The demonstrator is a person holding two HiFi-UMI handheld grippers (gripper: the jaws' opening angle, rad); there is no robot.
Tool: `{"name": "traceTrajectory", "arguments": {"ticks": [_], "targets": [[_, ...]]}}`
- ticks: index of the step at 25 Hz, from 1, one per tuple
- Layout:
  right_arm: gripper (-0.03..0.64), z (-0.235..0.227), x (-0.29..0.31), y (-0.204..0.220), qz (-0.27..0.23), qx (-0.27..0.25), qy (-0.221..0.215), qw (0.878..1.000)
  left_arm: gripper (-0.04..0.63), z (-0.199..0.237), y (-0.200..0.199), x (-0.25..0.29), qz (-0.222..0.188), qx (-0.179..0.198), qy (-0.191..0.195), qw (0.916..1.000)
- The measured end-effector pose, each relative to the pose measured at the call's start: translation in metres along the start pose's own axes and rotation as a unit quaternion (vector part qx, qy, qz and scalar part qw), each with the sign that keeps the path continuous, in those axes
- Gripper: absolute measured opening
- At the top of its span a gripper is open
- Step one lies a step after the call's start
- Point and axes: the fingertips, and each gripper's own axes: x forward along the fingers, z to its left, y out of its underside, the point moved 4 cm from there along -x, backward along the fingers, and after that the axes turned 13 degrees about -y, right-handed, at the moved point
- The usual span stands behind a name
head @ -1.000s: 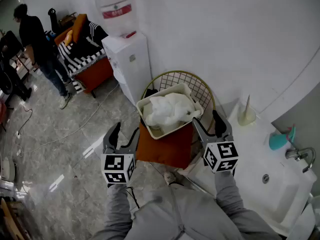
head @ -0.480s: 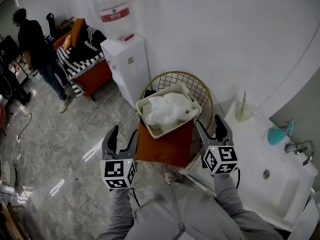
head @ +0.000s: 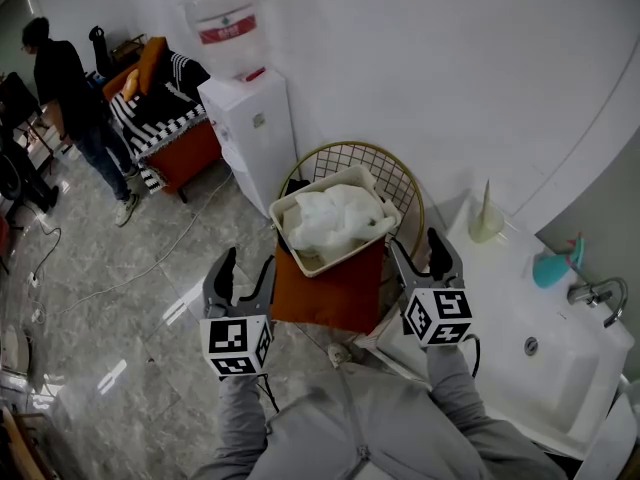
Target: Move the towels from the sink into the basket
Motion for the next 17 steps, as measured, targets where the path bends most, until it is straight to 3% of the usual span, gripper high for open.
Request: {"name": "traceTrajectory", "arguments": {"ticks": [17], "targets": [[0.307,-0.0001,0.005,0.0006,0.0,-0.001,-0.001,1.0,0.328,0.0016,0.0037,0.0039,-0.001,-0.005,-0.004,1.0]]}}
